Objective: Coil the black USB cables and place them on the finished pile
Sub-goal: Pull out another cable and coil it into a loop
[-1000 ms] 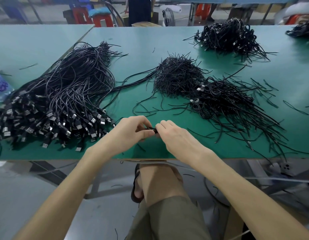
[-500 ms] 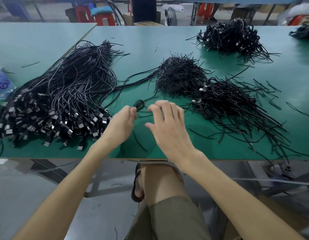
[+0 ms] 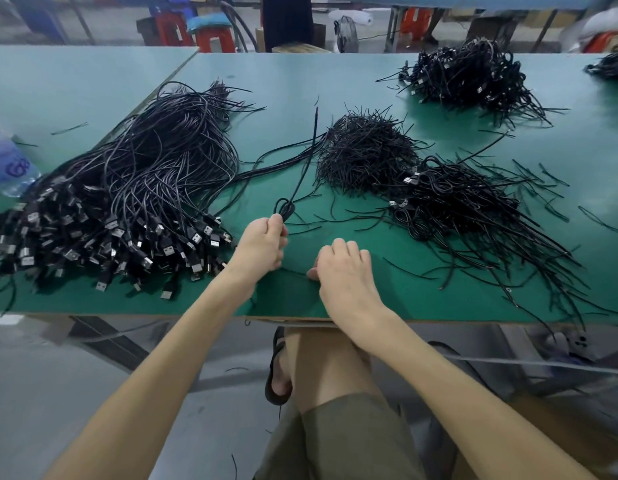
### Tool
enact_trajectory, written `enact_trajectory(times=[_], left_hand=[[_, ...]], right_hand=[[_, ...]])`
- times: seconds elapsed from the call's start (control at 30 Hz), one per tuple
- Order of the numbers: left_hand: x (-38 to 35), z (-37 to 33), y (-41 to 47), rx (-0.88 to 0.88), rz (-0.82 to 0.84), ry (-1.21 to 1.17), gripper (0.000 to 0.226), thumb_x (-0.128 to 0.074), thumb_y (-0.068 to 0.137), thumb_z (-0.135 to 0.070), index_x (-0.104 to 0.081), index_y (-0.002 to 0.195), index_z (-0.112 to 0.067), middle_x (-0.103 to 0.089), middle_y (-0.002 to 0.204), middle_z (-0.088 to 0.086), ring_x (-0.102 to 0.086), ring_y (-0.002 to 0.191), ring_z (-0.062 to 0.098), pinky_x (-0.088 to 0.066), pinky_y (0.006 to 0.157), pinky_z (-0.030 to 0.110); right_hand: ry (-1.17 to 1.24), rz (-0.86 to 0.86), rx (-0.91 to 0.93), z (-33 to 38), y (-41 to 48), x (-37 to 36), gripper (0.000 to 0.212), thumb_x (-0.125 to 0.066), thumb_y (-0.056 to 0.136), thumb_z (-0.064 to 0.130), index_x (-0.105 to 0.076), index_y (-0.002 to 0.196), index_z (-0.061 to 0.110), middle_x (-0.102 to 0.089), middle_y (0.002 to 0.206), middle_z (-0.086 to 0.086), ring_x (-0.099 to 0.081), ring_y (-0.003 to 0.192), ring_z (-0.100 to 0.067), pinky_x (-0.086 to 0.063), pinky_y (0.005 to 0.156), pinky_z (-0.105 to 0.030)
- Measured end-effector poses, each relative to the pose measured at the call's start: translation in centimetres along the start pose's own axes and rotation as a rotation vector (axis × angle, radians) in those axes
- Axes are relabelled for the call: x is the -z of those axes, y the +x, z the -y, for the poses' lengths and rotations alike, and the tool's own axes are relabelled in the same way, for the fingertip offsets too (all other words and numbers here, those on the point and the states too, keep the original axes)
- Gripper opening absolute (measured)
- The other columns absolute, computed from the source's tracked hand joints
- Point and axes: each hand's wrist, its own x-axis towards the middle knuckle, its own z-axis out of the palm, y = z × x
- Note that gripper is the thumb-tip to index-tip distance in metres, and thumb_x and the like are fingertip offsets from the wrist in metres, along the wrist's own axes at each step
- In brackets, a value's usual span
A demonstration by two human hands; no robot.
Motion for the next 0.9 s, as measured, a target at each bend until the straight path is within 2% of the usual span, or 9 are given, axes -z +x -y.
enact_trajectory(times=[0.07,0.17,0.27,0.33,0.47,0.6,0.67,0.77,0.9], left_hand=[[-0.5,-0.1,0.0,-0.007,-0.005,-0.023,0.030,-0.031,0.110,-0.021,-0.043,0.084,-0.014,-0.030,0.058,-0.007,-0.024,0.045,0.010,-0.023,0.044,0.026],[-0.9,0.2,0.3,-0.020,0.004,-0.050,0.031,-0.031,0.111,-0.023,-0.043,0.083,-0.016,-0.030,0.056,-0.010,-0.023,0.045,0.009,-0.022,0.044,0.025],[-1.7,0.8,0.4,-0.031,0.019,-0.042,0.031,-0.033,0.110,-0.026,-0.043,0.082,-0.017,-0.031,0.054,-0.013,-0.023,0.045,0.009,-0.022,0.043,0.024],[-2.7,0.9,0.5,-0.058,0.036,0.009,0.032,-0.035,0.109,-0.027,-0.045,0.081,-0.016,-0.034,0.053,-0.014,-0.026,0.044,0.009,-0.024,0.043,0.024],[-4.0,0.9,0.5,-0.182,0.091,0.176,0.038,-0.036,0.110,-0.026,-0.049,0.076,-0.017,-0.042,0.057,-0.013,-0.034,0.044,0.004,-0.029,0.046,0.021],[-3.3,1.3,0.5,-0.220,0.166,0.119,0.036,-0.035,0.112,-0.028,-0.048,0.080,-0.016,-0.042,0.053,-0.017,-0.033,0.045,0.002,-0.029,0.044,0.014],[-3.5,1.5,0.3,-0.247,0.190,0.125,0.036,-0.035,0.112,-0.029,-0.047,0.080,-0.016,-0.041,0.054,-0.017,-0.032,0.046,0.002,-0.029,0.044,0.014],[-3.7,1.6,0.2,-0.263,0.188,0.125,0.037,-0.035,0.111,-0.030,-0.046,0.078,-0.016,-0.042,0.054,-0.017,-0.032,0.046,0.002,-0.028,0.045,0.013],[-3.4,1.7,0.0,-0.282,0.186,0.110,0.041,-0.034,0.111,-0.033,-0.046,0.076,-0.017,-0.043,0.054,-0.019,-0.035,0.046,0.001,-0.029,0.046,0.011]], right_hand=[[0.121,-0.006,-0.071,-1.0,0.4,0.4,0.015,-0.046,0.106,0.025,-0.055,0.111,0.014,-0.051,0.113,-0.004,-0.045,0.108,-0.026,-0.032,0.092,-0.037],[0.652,-0.019,-0.294,-2.5,1.2,1.3,0.013,-0.046,0.106,0.020,-0.054,0.097,0.016,-0.053,0.106,0.000,-0.046,0.103,-0.023,-0.035,0.090,-0.037],[1.021,-0.099,-0.380,-2.8,1.8,1.4,0.017,-0.050,0.106,0.025,-0.057,0.094,0.014,-0.057,0.089,0.003,-0.051,0.082,-0.015,-0.039,0.074,-0.030],[1.064,-0.138,-0.354,-2.4,1.8,1.1,0.015,-0.056,0.104,0.023,-0.060,0.093,0.013,-0.059,0.081,0.007,-0.051,0.074,-0.009,-0.039,0.071,-0.027],[1.071,-0.206,-0.321,-2.3,1.7,0.1,0.012,-0.062,0.101,0.022,-0.065,0.093,0.014,-0.067,0.086,0.006,-0.059,0.082,-0.012,-0.046,0.077,-0.027],[1.113,-0.239,-0.311,-2.4,1.7,-0.2,0.009,-0.065,0.099,0.023,-0.063,0.094,0.016,-0.067,0.086,0.007,-0.060,0.080,-0.007,-0.049,0.077,-0.025],[1.161,-0.250,-0.314,-2.6,1.6,-0.3,0.009,-0.067,0.098,0.022,-0.060,0.099,0.016,-0.069,0.091,0.005,-0.064,0.086,-0.007,-0.050,0.081,-0.023],[1.210,-0.254,-0.310,-2.7,1.6,-0.5,0.016,-0.069,0.096,0.022,-0.057,0.106,0.017,-0.070,0.095,0.002,-0.066,0.090,-0.007,-0.050,0.083,-0.021],[1.253,-0.244,-0.280,-2.5,1.5,-0.6,0.018,-0.069,0.096,0.021,-0.057,0.109,0.018,-0.070,0.095,0.005,-0.065,0.087,0.002,-0.047,0.079,-0.012]])
